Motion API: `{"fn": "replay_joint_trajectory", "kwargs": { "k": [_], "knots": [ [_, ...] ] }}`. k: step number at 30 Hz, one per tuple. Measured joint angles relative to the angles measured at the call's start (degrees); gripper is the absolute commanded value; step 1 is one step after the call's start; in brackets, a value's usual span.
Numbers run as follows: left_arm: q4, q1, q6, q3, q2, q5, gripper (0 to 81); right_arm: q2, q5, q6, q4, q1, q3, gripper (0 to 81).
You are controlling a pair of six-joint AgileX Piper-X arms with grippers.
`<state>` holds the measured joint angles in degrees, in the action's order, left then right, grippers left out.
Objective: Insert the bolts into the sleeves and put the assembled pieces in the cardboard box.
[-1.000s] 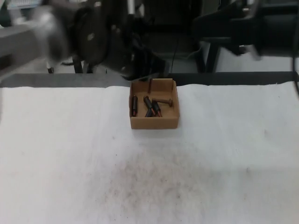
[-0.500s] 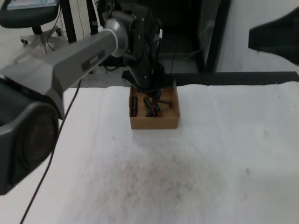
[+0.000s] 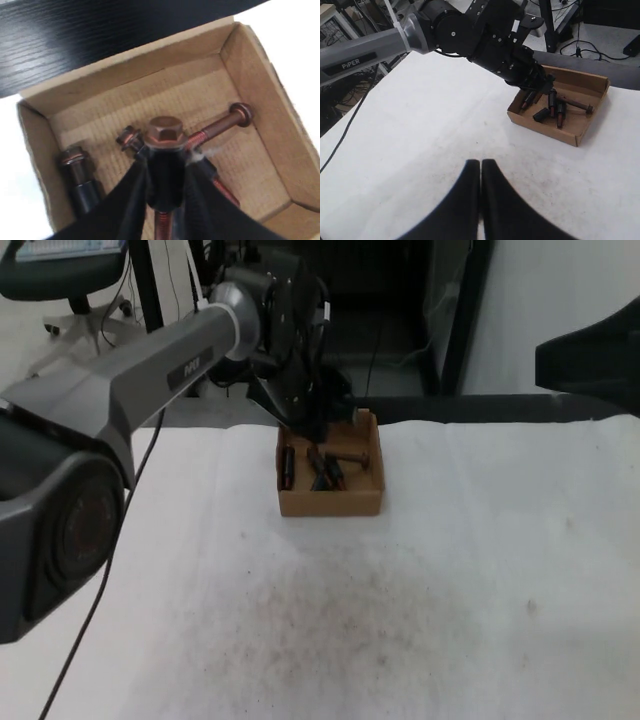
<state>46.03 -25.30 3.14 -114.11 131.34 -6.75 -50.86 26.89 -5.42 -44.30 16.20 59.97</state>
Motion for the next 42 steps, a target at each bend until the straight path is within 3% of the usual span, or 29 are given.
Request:
{"fn": "replay_joint_trajectory", "kwargs": {
  "k": [2,8,10,13,19,25,28,34,38,42],
  "knots": [
    [-0.2,0.2,-0.2,0.0,0.0,0.0,42.2,0.0,0.0,0.0,0.0,0.0,0.0,0.8],
    [-0.2,0.2,-0.6,-0.1,0.0,0.0,41.7,0.0,0.0,0.0,-0.1,0.0,0.0,0.8],
    [0.5,0.2,-0.4,-0.1,0.0,0.0,33.6,0.0,0.0,0.0,-0.1,0.0,0.0,0.8],
    [3.6,0.2,-0.3,-0.1,-0.9,0.0,2.6,0.0,-1.4,0.5,-0.1,0.0,-0.7,0.8],
    [8.9,0.2,-2.4,0.0,-7.0,1.2,0.3,0.0,-7.7,1.2,-0.2,0.0,-4.3,0.8],
    [15.0,-0.4,-9.5,2.1,-18.3,8.8,0.3,1.9,-10.5,4.1,-0.4,-0.1,-9.1,0.8],
    [15.2,-1.1,-9.5,13.6,-30.6,10.4,0.3,4.9,-10.6,4.6,-1.9,-0.1,-12.4,0.8],
    [7.2,-1.9,-5.3,39.2,-50.1,10.5,0.3,19.0,-17.7,4.9,-8.6,-0.1,-20.0,0.8],
    [1.3,-2.0,1.3,58.1,-72.4,10.5,0.3,32.5,-21.8,4.9,-10.9,-0.1,-26.1,0.8],
    [-8.8,-2.0,8.5,77.5,-95.4,10.5,0.3,36.9,-24.8,4.9,-10.9,-0.1,-30.2,0.8]
  ]
}}
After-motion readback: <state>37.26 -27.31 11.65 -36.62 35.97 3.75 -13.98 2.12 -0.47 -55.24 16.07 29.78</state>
